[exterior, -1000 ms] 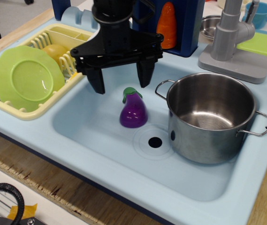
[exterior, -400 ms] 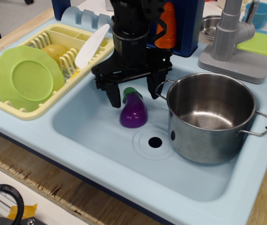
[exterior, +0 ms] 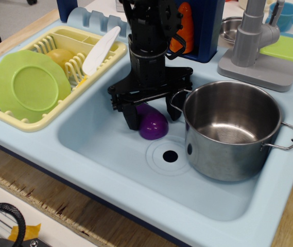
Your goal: Put eggplant into pot or pan
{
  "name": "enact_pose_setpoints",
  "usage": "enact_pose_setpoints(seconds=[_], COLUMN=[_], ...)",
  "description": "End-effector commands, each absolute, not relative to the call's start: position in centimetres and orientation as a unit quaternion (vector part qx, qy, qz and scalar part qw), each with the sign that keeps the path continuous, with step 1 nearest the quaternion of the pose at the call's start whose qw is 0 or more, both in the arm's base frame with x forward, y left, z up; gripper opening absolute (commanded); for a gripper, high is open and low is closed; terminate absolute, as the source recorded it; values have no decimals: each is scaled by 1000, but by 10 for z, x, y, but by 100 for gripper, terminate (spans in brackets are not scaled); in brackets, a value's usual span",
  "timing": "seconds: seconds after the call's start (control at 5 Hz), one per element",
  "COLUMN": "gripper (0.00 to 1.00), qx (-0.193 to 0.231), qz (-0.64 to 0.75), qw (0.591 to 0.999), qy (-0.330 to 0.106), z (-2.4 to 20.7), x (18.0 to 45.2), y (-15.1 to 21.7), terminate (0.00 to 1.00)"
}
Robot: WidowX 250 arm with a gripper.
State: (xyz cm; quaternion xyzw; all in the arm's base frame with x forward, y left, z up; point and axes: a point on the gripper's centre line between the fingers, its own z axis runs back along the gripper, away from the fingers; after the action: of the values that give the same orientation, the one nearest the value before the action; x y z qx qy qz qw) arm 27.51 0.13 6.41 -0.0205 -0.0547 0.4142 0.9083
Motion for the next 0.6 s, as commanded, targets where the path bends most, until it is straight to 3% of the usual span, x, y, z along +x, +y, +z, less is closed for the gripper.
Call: enact_pose_setpoints(seconds=[0.0,0.2,0.4], gripper=[0,0,0], qx=[-25,-16,0], qz=[415,413,397], qw=[908,909,912], qy=[-56,-60,-102], z=[61,71,108], x=[279,279,286], y=[6,12,18], terminate=[0,0,0])
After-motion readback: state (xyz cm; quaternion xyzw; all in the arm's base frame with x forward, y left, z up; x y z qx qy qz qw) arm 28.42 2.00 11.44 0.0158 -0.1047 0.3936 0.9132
